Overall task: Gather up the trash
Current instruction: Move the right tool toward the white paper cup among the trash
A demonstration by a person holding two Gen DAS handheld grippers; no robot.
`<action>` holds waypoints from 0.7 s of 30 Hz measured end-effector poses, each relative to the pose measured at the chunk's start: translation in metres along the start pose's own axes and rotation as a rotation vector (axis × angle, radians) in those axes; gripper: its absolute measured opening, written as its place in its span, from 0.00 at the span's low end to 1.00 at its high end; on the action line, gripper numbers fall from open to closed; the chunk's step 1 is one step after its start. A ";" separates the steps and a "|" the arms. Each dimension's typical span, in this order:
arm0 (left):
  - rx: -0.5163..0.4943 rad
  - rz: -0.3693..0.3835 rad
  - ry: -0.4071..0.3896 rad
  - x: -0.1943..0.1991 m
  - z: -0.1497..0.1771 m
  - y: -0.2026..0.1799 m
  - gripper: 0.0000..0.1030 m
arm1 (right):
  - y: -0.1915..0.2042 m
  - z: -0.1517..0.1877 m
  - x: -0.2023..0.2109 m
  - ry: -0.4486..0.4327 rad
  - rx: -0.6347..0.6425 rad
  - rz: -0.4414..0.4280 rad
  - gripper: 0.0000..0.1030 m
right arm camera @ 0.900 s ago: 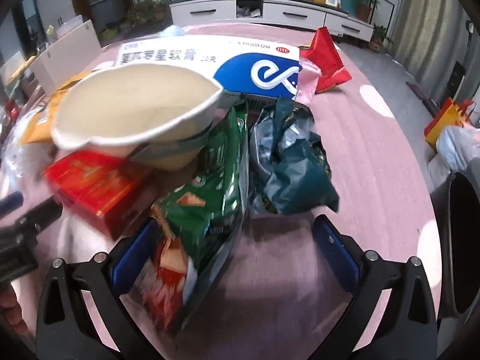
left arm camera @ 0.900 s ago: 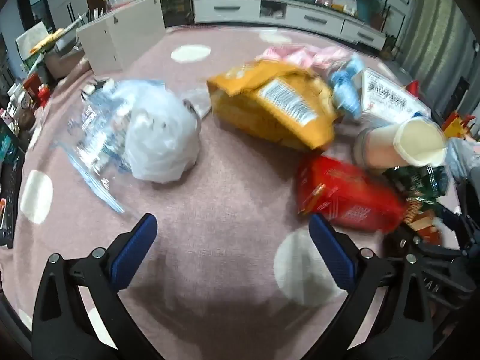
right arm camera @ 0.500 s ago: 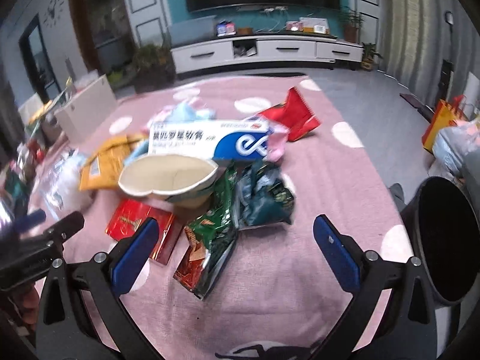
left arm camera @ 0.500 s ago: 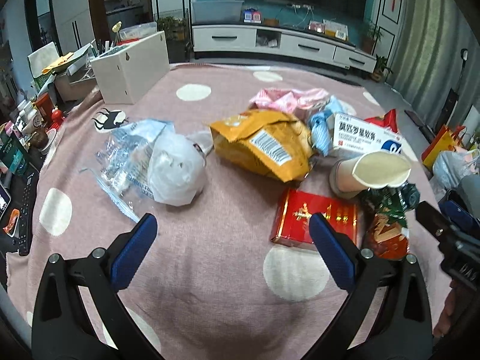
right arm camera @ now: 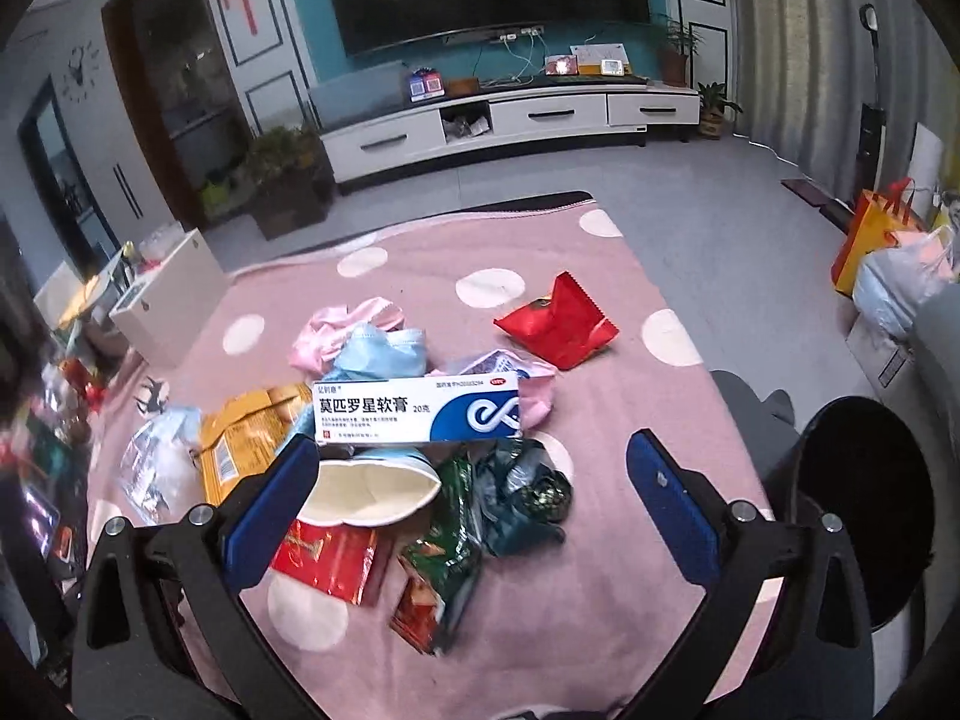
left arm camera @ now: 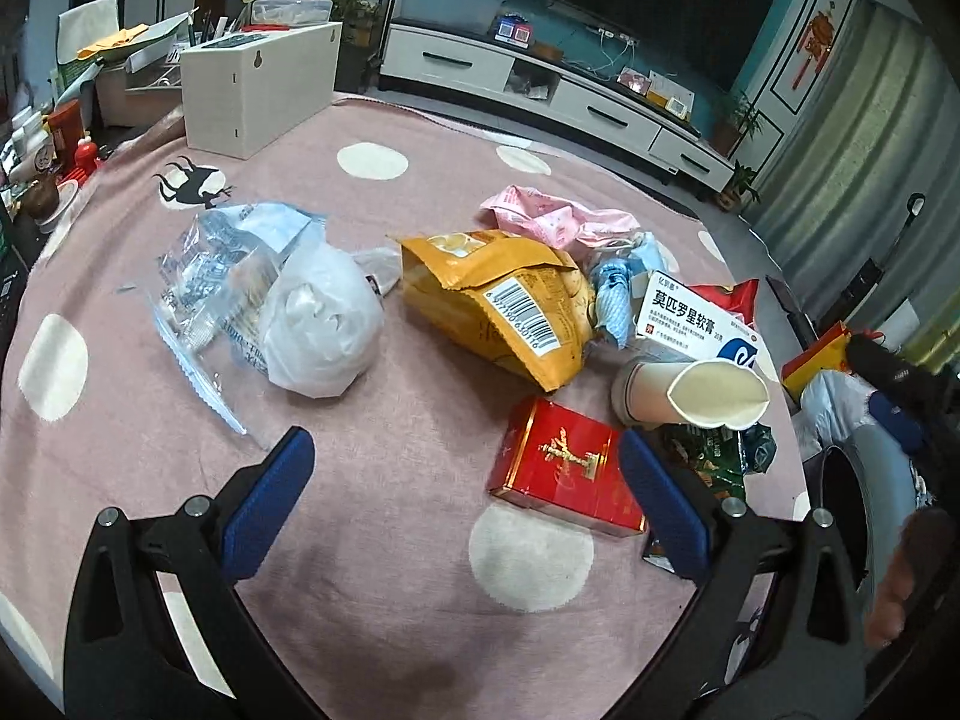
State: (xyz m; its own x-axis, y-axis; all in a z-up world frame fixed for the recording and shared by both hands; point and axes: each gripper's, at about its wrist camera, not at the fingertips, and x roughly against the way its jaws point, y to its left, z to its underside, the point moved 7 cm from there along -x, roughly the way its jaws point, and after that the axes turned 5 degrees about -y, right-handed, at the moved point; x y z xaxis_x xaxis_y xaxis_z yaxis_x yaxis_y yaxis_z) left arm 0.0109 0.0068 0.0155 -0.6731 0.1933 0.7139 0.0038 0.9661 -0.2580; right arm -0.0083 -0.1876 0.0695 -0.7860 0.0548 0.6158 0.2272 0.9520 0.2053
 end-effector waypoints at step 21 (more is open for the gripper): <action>-0.024 0.019 -0.016 0.001 0.004 -0.012 0.97 | 0.007 0.046 -0.031 0.119 0.018 -0.013 0.50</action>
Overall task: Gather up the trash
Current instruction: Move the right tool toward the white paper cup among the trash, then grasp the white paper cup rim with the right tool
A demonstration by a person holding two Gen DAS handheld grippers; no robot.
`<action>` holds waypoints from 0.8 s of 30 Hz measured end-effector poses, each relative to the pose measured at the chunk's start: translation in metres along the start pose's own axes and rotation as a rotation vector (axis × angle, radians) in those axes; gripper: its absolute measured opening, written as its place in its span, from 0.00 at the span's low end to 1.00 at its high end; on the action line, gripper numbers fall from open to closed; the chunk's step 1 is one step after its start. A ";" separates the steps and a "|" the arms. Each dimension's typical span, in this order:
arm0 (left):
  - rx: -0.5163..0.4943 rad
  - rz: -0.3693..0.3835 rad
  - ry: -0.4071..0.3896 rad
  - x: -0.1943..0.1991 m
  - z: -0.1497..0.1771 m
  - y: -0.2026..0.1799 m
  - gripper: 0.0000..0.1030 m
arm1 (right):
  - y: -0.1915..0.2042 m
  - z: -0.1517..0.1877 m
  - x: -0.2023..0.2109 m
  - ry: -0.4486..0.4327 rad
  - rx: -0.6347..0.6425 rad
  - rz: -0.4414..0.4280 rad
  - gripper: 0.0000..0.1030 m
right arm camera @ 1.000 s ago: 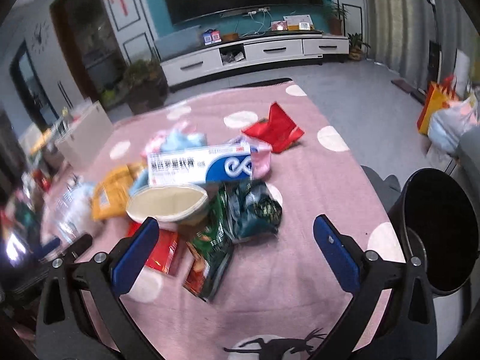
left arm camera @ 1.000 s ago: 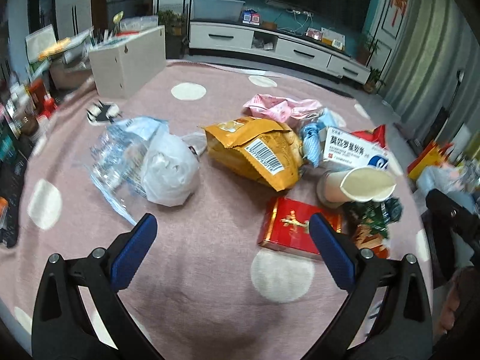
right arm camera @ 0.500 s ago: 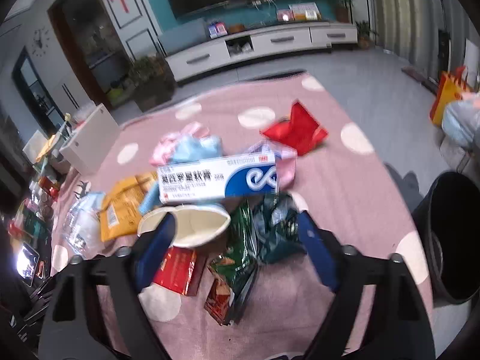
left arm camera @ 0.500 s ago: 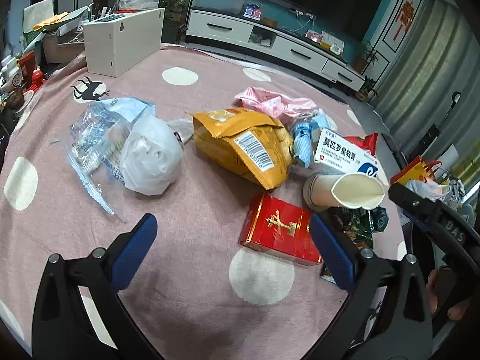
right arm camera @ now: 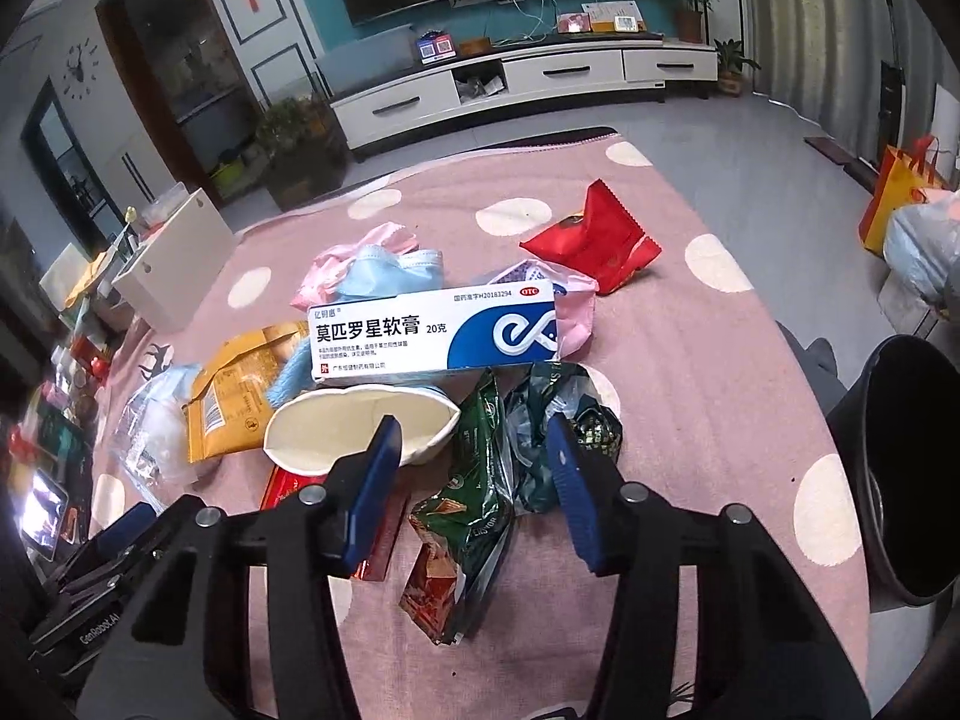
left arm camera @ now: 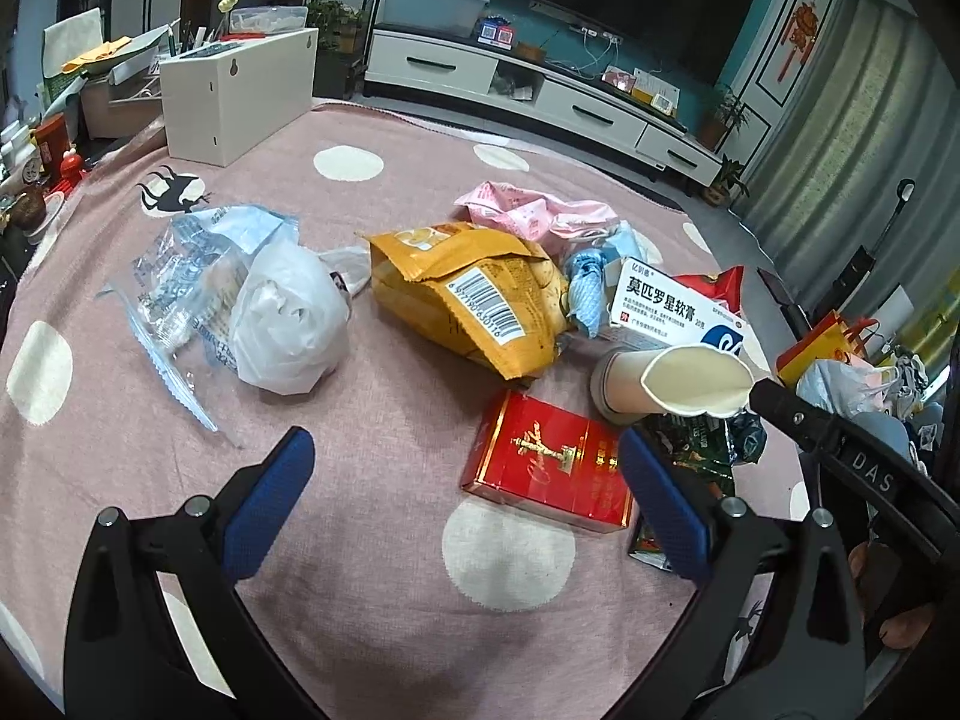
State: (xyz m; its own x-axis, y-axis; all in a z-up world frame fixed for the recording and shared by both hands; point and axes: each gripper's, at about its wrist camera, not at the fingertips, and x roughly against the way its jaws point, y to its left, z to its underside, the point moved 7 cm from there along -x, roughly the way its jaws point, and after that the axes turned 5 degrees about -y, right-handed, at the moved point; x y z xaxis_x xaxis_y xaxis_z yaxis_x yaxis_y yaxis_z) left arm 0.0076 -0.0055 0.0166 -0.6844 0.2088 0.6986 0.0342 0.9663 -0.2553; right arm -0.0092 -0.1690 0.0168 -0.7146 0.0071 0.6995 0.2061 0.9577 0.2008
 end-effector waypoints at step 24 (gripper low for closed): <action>-0.023 -0.015 -0.040 0.002 -0.003 -0.004 0.97 | -0.004 0.001 0.001 0.000 0.025 0.066 0.67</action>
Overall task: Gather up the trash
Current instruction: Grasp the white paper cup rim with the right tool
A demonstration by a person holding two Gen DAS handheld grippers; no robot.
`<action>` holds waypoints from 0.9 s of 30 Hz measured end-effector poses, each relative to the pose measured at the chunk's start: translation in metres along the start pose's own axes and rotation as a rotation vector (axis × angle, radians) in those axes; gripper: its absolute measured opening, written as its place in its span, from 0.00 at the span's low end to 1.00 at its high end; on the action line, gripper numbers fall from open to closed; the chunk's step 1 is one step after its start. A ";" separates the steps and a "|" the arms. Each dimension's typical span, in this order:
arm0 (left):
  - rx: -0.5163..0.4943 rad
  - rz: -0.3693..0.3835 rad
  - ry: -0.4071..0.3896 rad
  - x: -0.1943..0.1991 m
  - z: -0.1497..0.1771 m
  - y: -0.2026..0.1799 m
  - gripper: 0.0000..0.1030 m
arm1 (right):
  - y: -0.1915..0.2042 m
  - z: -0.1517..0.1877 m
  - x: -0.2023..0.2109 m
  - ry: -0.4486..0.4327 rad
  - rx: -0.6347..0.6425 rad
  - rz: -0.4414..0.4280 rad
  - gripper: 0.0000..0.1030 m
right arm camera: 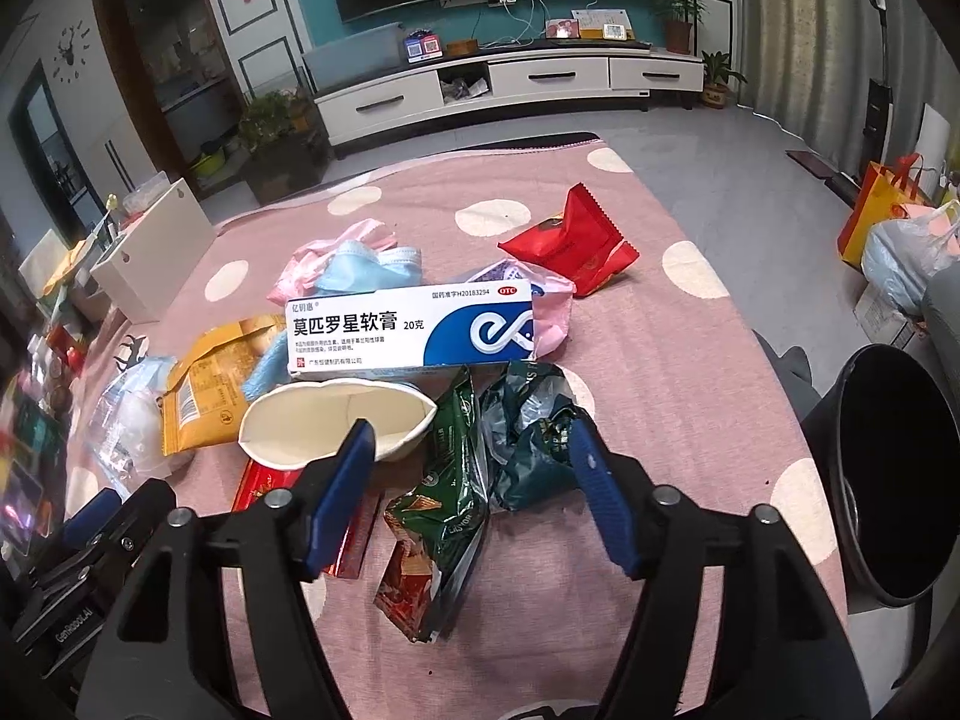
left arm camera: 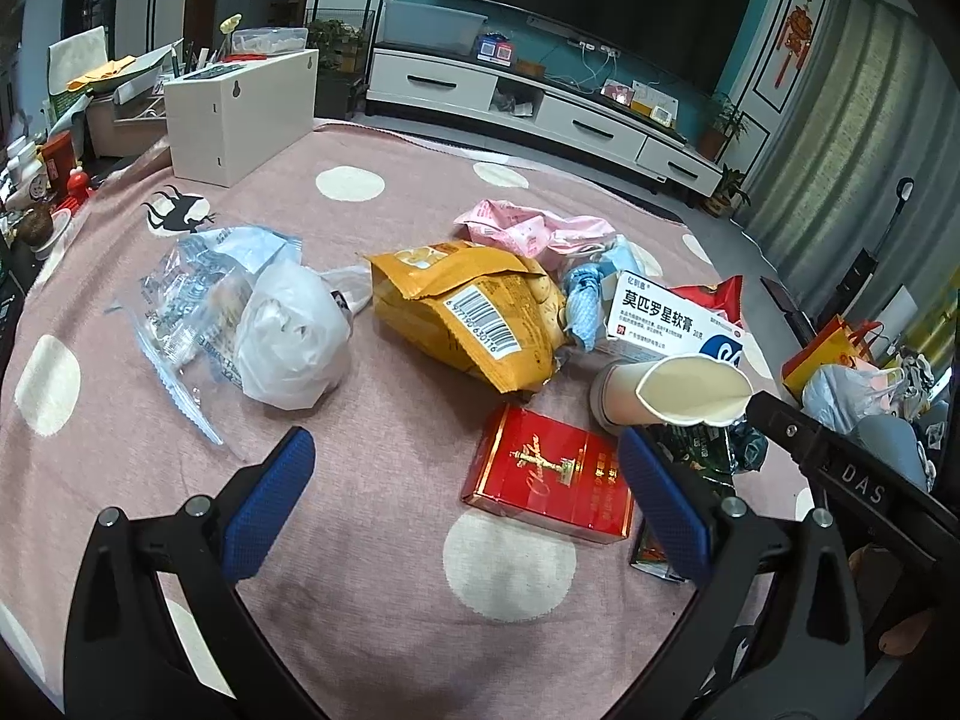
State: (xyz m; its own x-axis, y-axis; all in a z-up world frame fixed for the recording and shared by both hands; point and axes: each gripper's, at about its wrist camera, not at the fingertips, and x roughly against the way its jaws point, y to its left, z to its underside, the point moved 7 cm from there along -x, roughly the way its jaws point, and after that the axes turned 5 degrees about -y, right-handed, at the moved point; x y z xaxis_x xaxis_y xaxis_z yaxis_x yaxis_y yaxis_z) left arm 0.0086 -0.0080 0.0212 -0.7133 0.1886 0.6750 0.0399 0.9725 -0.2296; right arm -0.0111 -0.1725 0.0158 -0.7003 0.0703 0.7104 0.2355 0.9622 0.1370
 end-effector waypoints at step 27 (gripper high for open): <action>-0.019 0.094 0.151 -0.044 0.025 -0.016 0.97 | 0.056 0.000 -0.036 0.072 0.058 -0.113 0.97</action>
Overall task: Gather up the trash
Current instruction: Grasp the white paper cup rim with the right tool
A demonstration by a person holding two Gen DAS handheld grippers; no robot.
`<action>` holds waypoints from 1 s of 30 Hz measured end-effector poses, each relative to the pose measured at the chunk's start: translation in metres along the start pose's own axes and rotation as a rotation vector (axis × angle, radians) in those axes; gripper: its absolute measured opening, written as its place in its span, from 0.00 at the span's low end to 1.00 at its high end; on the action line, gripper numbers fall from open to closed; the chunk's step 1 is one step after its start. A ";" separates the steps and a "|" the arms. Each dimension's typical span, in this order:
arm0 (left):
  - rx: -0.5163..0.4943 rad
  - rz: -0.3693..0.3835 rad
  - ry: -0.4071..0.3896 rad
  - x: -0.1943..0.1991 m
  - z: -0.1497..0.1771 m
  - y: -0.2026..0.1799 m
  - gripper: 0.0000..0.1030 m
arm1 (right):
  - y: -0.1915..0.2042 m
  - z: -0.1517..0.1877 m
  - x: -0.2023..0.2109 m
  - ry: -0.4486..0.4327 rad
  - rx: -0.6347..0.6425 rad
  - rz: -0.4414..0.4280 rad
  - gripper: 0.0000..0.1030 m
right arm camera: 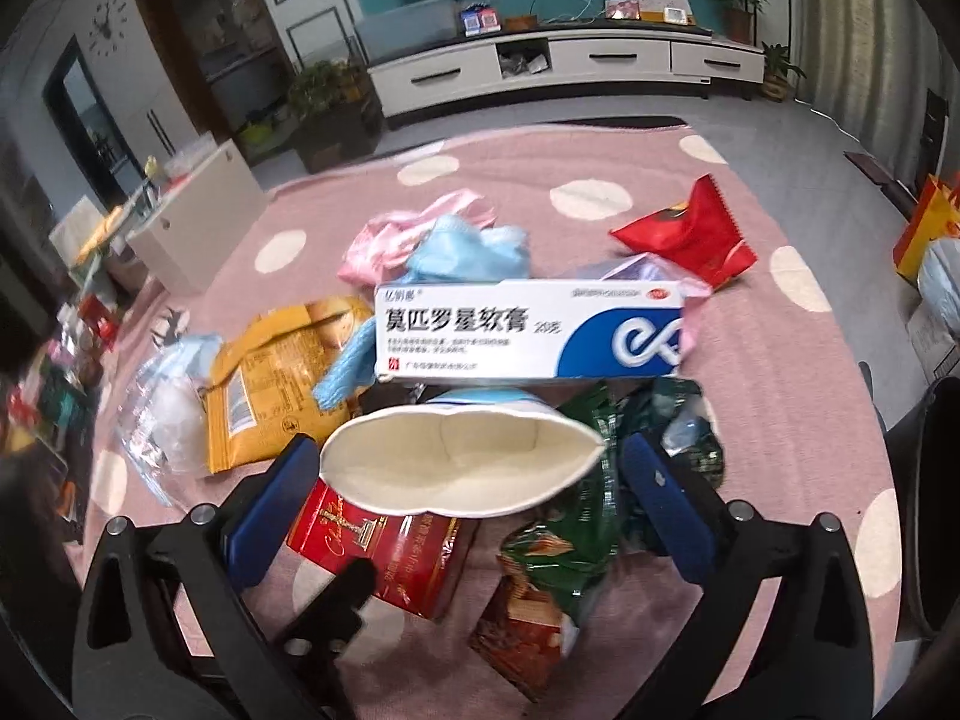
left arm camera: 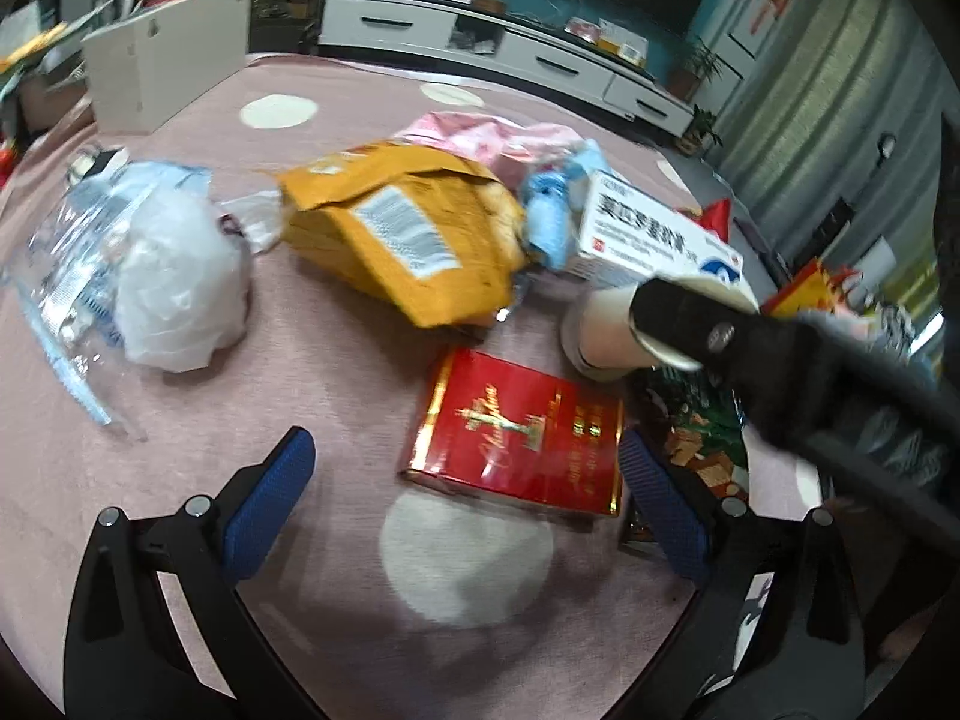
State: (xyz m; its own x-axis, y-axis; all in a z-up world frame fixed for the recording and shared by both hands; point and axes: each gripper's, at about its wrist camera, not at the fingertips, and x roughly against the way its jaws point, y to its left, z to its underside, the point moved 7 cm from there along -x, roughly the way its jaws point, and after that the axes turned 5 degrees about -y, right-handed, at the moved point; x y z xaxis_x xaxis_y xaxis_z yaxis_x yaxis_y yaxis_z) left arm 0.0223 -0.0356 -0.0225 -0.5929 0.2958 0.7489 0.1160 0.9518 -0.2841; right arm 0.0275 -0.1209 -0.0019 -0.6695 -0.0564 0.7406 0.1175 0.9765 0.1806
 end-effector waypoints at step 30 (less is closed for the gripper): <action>0.031 -0.006 -0.022 0.012 -0.004 0.014 0.97 | -0.012 0.018 -0.008 0.065 -0.068 -0.017 0.26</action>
State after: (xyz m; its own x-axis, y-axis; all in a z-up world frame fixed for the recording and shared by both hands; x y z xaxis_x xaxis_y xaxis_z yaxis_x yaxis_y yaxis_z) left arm 0.0198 -0.0183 -0.0150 -0.6111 0.2877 0.7374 0.0873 0.9504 -0.2985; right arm 0.0185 -0.1281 -0.0214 -0.6228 -0.0886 0.7774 0.1574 0.9591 0.2354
